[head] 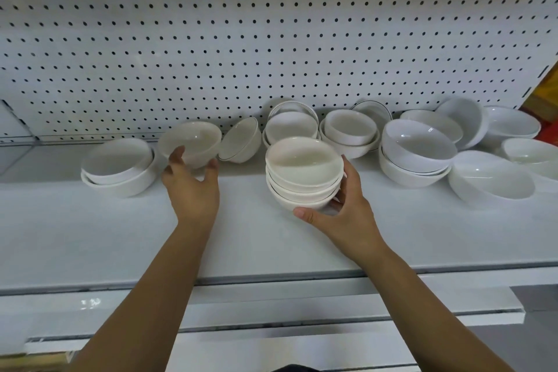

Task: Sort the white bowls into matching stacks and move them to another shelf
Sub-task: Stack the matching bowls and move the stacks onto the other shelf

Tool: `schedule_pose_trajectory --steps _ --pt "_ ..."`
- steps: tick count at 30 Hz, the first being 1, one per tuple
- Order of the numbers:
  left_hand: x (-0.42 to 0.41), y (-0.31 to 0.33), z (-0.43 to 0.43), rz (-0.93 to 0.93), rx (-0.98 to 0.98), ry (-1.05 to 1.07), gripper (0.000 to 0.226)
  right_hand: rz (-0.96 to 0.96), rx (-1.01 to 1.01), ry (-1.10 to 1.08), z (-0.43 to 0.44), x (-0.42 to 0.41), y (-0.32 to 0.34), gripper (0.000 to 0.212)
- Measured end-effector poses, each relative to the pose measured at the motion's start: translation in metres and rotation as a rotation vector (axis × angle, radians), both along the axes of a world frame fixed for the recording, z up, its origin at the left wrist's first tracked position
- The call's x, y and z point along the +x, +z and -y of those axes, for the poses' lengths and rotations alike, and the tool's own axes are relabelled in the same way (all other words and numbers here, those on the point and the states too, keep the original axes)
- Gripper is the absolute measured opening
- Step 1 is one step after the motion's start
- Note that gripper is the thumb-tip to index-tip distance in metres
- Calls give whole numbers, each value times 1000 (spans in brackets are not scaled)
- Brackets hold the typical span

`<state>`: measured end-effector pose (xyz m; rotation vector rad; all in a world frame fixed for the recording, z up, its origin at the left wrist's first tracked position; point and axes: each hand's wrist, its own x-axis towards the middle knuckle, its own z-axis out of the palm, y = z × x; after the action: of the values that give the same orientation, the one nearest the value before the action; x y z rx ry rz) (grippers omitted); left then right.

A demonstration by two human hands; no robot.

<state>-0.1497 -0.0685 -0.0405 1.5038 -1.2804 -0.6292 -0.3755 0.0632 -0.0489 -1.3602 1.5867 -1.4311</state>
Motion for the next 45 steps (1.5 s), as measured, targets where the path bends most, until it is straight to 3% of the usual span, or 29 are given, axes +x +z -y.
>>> schedule_pose_trajectory --steps 5,12,17,21,24,29,34,41,45 --pt "2 -3 12 33 37 14 58 1 -15 -20 -1 0 0 114" --pt "7 -9 14 -24 -18 98 26 0 -25 -38 -3 1 2 110" --pt "2 -2 3 -75 -70 129 21 4 -20 -37 -4 2 3 109" --pt "-3 4 -7 -230 -236 39 19 17 -18 -33 -4 2 4 108" --pt "-6 10 -16 -238 -332 1 21 21 -15 -30 -4 1 3 110" --pt "-10 30 -31 -411 -357 -196 26 20 -15 -26 -4 1 2 111" --pt "-25 60 -50 -465 -324 -430 19 13 -29 -16 -4 0 1 110" --pt "-35 65 -54 -171 -271 -615 22 7 -29 -23 -4 -1 1 109" --pt "-43 55 -62 25 -282 -610 25 9 -25 -37 -4 -2 1 105"
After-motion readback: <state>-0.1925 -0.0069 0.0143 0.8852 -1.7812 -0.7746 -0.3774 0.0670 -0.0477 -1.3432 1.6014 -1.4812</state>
